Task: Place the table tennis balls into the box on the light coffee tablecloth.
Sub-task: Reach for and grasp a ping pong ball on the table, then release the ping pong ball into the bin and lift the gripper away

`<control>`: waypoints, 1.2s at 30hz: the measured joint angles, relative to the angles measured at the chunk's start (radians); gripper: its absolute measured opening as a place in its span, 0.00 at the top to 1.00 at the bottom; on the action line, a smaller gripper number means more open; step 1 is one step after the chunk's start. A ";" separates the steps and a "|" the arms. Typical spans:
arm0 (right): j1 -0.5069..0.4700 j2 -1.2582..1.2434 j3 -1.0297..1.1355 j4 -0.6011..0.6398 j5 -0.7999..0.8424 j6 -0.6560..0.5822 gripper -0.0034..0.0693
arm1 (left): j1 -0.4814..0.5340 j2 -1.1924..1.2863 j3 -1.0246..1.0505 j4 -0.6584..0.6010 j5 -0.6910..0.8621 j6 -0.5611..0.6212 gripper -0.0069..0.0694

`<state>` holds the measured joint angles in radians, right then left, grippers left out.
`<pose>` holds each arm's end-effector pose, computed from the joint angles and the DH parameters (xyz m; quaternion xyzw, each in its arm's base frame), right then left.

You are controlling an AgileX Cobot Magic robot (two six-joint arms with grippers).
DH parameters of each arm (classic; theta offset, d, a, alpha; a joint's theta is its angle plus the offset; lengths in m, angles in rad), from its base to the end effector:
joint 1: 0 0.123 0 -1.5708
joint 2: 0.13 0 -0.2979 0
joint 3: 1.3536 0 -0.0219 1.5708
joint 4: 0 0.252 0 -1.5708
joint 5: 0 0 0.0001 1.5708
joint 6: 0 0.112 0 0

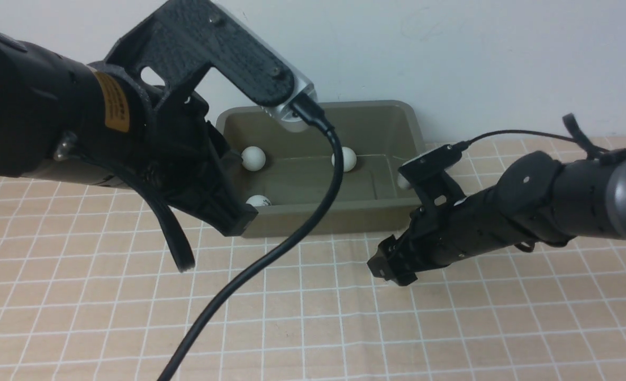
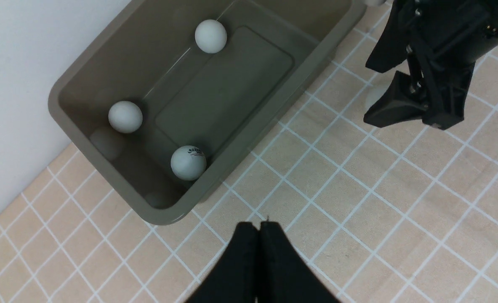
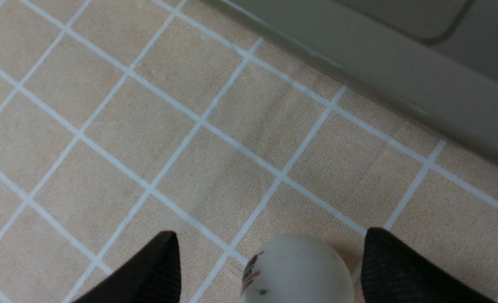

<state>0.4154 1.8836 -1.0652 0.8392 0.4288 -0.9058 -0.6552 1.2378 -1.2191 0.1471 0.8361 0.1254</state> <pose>0.3381 0.1871 0.1490 -0.2894 0.9073 0.1890 0.2393 0.2218 -0.1550 0.3769 0.3715 0.8398 -0.0350 0.3944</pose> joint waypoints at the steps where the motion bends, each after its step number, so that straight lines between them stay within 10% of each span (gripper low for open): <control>1: 0.002 0.008 0.000 0.000 -0.003 0.003 0.24 | 0.000 0.000 0.000 0.000 0.001 0.000 1.00; 10: 0.004 0.062 0.000 -0.087 -0.052 0.095 0.46 | 0.000 0.000 0.000 0.024 0.021 0.000 1.00; 25: -0.022 -0.200 -0.118 -0.187 0.201 0.111 0.46 | 0.000 0.000 -0.001 0.072 0.051 -0.006 1.00; 36: -0.024 0.067 -0.447 -0.187 0.178 0.103 0.46 | 0.000 0.000 -0.002 0.072 0.050 -0.014 1.00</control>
<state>0.3912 1.9509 -1.5121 0.6517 0.6066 -0.8024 -0.6552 1.2378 -1.2210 0.2190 0.8860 0.1116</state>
